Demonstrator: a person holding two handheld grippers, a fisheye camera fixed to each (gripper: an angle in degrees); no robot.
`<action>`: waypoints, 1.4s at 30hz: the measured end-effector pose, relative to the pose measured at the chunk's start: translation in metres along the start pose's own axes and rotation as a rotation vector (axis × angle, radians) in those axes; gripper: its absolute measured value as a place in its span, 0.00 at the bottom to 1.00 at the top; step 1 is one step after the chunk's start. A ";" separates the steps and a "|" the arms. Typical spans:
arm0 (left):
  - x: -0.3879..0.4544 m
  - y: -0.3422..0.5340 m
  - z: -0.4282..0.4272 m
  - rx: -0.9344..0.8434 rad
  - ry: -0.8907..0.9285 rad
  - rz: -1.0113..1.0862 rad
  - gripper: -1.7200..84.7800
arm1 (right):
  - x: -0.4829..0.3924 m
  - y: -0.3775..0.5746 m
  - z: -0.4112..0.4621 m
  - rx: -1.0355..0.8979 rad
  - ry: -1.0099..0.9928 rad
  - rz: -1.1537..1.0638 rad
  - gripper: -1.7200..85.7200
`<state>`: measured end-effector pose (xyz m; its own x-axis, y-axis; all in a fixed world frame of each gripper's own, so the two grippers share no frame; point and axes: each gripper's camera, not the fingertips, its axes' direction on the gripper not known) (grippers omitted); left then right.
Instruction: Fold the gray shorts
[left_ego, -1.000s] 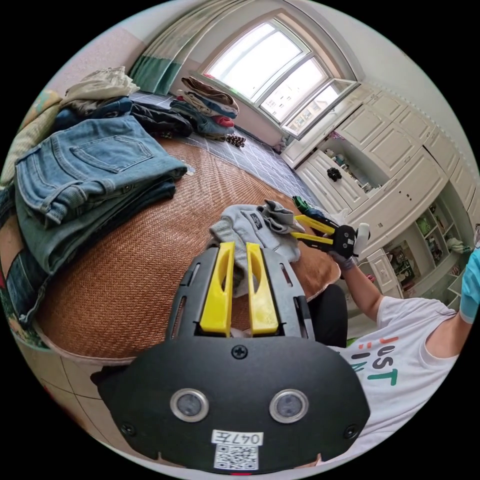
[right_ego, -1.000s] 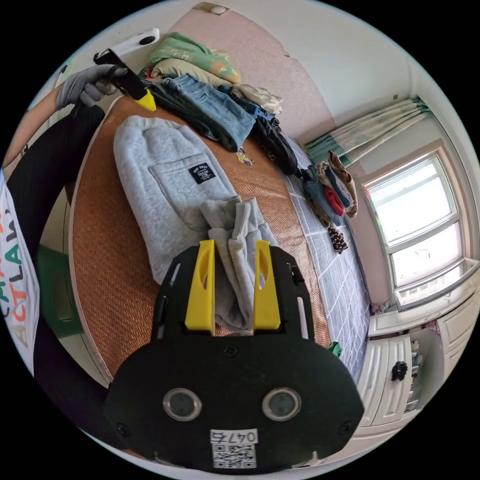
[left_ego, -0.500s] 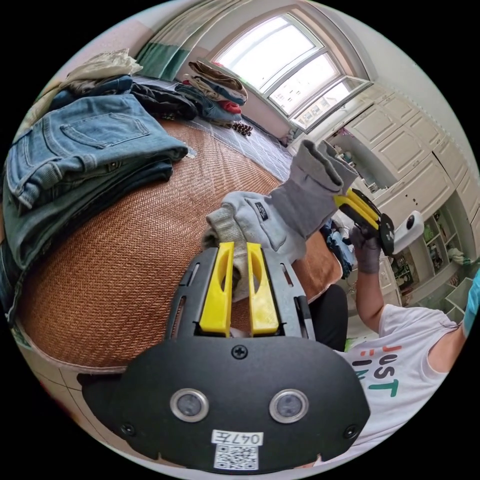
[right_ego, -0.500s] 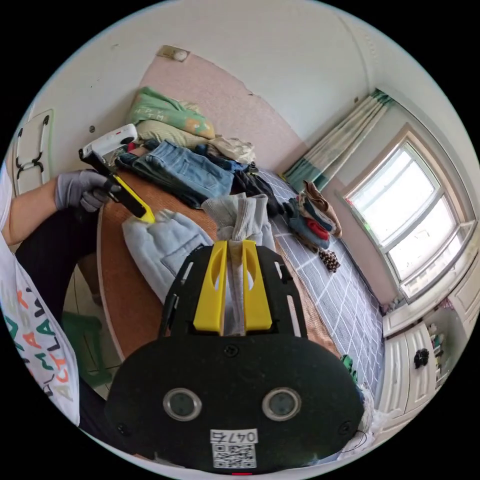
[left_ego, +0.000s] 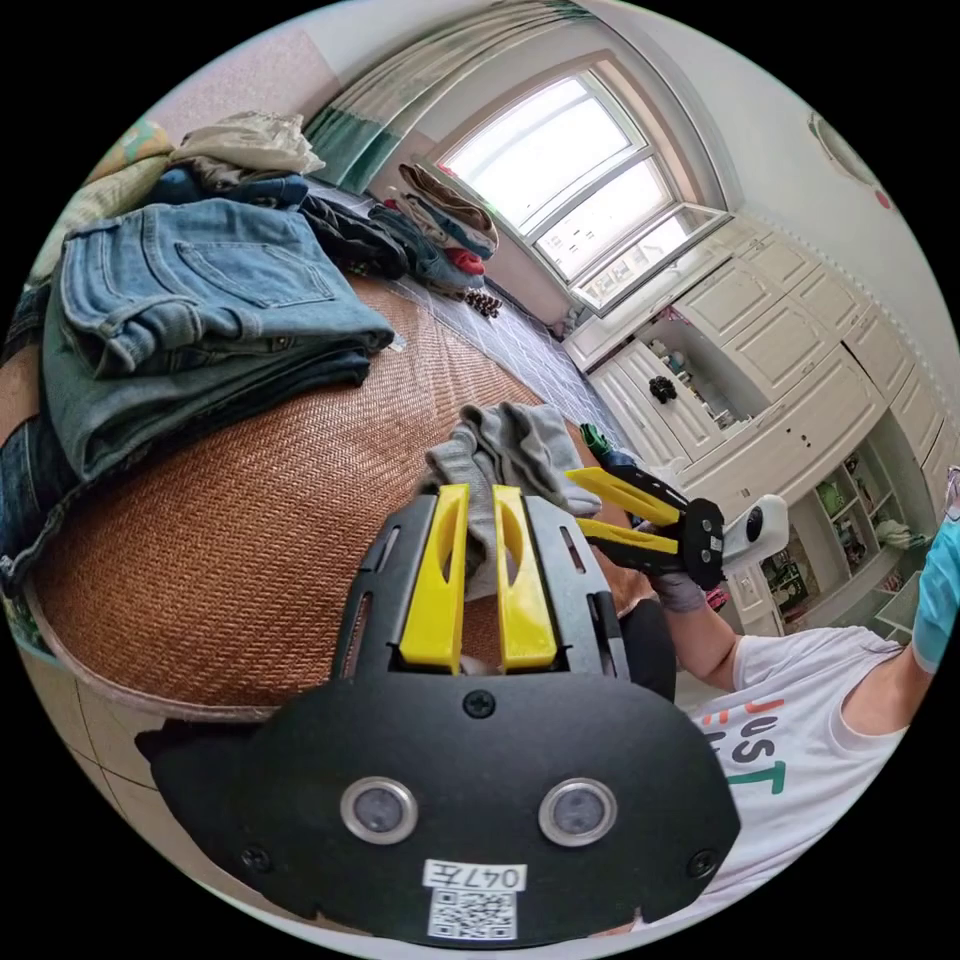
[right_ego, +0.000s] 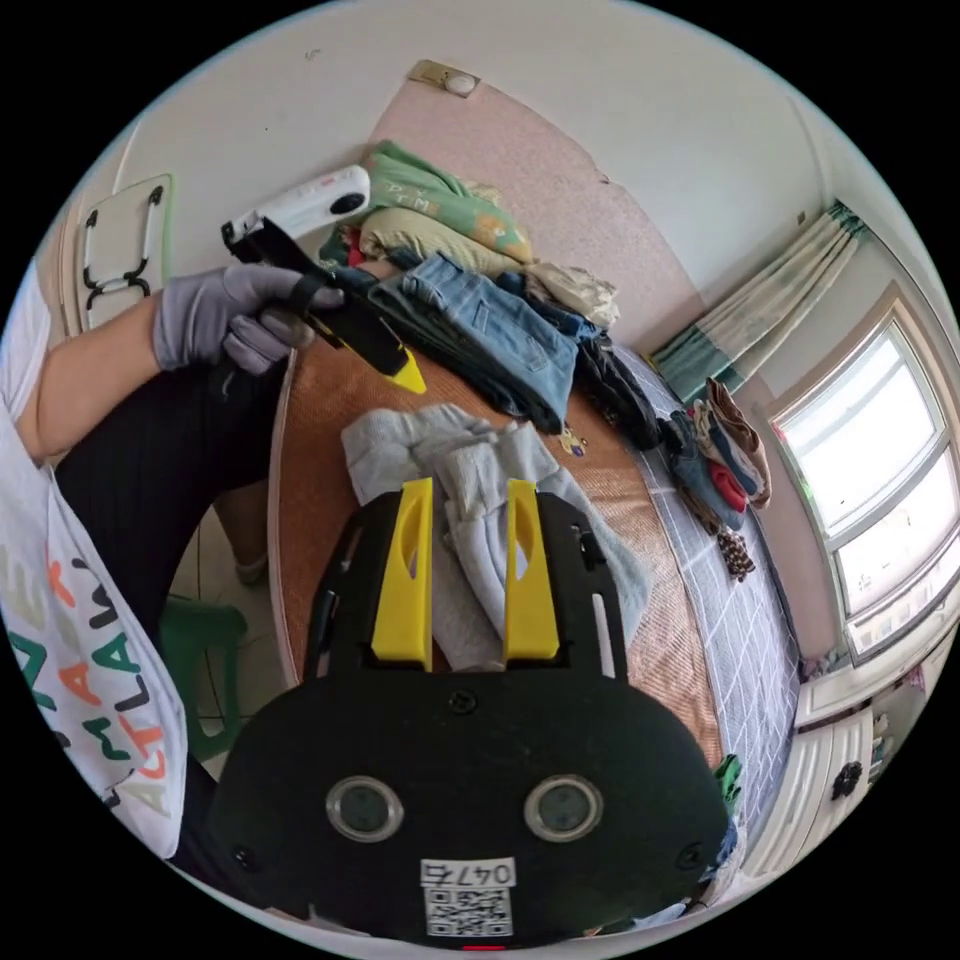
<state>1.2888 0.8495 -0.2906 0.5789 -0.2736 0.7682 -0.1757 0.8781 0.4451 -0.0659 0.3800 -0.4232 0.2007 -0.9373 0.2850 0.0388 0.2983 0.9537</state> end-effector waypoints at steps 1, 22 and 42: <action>0.005 0.001 -0.003 0.005 -0.010 0.003 0.07 | 0.011 -0.005 -0.004 -0.002 0.006 0.007 0.13; 0.131 -0.117 0.074 -0.165 -0.212 0.332 0.01 | 0.013 -0.021 0.074 -0.125 -0.183 0.157 0.04; 0.051 0.062 -0.101 -0.150 -0.035 0.058 0.01 | -0.197 -0.047 0.099 -0.097 -0.087 0.007 0.23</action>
<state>1.3880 0.9296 -0.2700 0.5424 -0.2320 0.8074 -0.0853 0.9409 0.3277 -0.2042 0.5330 -0.5146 0.1154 -0.9459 0.3032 0.1327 0.3172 0.9390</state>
